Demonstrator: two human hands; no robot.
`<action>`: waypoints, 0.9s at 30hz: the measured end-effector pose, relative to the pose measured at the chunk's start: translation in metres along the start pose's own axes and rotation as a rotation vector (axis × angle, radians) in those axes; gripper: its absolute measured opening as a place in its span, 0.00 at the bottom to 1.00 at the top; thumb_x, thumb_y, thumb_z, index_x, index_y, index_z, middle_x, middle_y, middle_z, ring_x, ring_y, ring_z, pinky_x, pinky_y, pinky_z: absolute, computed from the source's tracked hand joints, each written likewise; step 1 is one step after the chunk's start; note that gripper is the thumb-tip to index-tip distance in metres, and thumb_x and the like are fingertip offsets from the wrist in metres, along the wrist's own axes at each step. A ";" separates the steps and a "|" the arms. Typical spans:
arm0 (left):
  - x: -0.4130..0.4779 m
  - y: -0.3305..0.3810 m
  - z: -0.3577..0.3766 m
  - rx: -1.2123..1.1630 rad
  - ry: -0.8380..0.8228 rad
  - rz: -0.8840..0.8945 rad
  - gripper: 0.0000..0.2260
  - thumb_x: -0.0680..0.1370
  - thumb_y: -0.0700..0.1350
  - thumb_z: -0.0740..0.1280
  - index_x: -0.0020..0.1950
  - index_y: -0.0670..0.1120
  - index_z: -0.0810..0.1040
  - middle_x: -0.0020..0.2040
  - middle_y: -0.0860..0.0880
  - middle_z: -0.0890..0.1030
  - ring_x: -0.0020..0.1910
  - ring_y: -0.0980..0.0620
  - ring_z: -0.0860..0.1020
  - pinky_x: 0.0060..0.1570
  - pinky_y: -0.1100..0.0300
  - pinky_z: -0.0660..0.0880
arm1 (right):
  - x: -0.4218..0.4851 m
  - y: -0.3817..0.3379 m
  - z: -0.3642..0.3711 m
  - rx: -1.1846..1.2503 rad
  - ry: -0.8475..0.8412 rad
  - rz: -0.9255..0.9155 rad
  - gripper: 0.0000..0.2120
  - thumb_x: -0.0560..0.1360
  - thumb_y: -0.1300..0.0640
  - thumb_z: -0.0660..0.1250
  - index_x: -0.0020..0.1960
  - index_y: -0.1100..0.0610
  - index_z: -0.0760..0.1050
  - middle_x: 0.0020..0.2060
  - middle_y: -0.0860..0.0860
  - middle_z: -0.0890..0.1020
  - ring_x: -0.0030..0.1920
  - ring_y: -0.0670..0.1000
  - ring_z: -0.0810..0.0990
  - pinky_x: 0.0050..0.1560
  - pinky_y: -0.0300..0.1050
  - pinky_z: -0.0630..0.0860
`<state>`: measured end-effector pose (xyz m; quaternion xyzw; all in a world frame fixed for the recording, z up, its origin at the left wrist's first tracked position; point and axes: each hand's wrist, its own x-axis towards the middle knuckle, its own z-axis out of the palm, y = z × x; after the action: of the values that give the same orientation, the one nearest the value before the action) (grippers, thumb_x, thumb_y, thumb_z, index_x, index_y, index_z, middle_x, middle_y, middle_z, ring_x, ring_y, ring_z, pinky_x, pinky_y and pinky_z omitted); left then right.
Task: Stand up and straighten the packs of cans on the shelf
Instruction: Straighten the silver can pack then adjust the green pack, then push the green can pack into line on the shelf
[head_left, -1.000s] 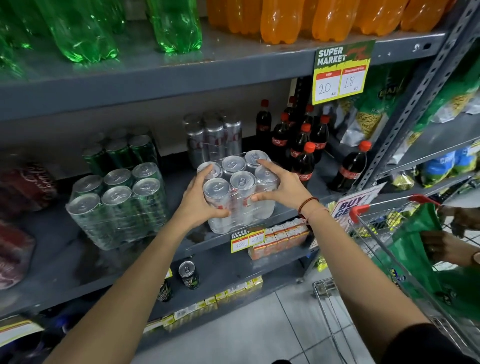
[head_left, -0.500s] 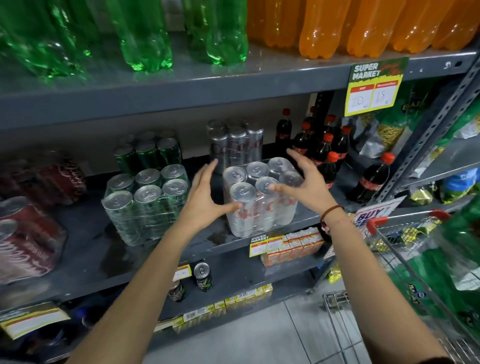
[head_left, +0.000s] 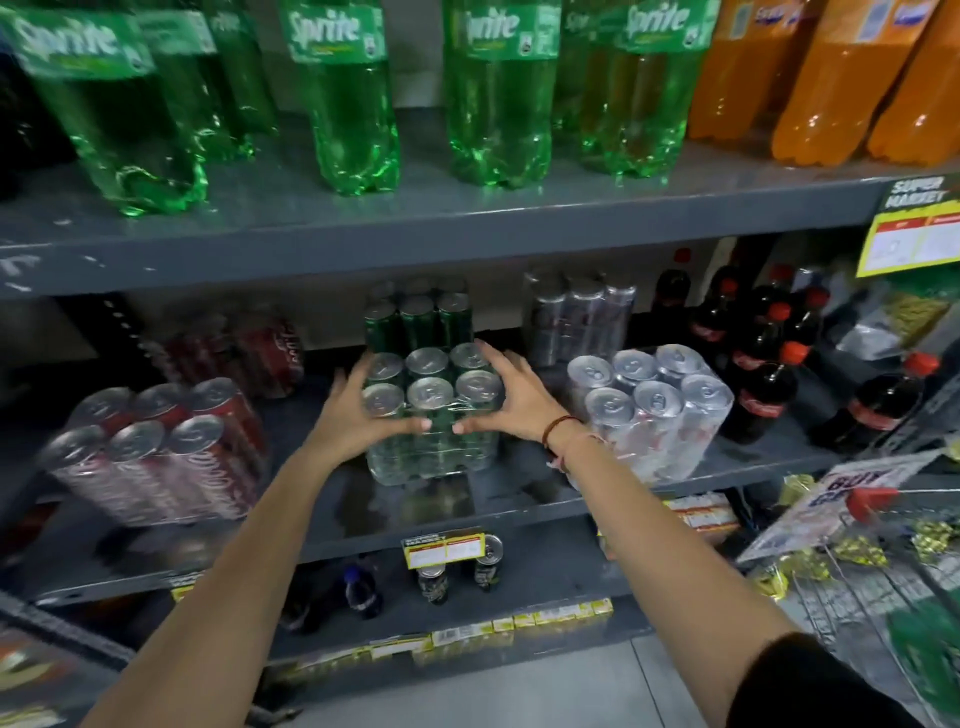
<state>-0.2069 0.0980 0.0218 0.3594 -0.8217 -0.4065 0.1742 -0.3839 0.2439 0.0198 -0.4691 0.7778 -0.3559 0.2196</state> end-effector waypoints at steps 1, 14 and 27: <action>0.000 -0.003 0.001 -0.022 -0.045 0.000 0.54 0.53 0.60 0.81 0.73 0.57 0.59 0.68 0.55 0.67 0.70 0.50 0.65 0.66 0.56 0.65 | 0.005 0.001 0.007 -0.004 -0.022 0.019 0.54 0.58 0.45 0.80 0.75 0.43 0.53 0.76 0.60 0.53 0.77 0.56 0.48 0.74 0.54 0.54; -0.025 -0.019 0.007 0.114 -0.044 0.074 0.49 0.60 0.46 0.81 0.75 0.53 0.59 0.71 0.45 0.70 0.68 0.44 0.70 0.66 0.48 0.68 | -0.021 0.004 0.027 -0.004 0.098 -0.004 0.48 0.58 0.50 0.81 0.73 0.47 0.62 0.71 0.53 0.69 0.71 0.53 0.67 0.69 0.41 0.60; -0.046 -0.022 0.008 0.123 -0.056 0.098 0.50 0.61 0.47 0.80 0.76 0.54 0.56 0.74 0.46 0.66 0.70 0.45 0.66 0.67 0.51 0.66 | -0.050 -0.003 0.030 -0.043 0.104 0.032 0.47 0.60 0.48 0.80 0.73 0.45 0.61 0.71 0.53 0.69 0.71 0.53 0.67 0.68 0.40 0.60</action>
<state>-0.1711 0.1269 0.0000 0.3173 -0.8662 -0.3563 0.1484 -0.3387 0.2772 0.0026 -0.4422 0.8030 -0.3595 0.1745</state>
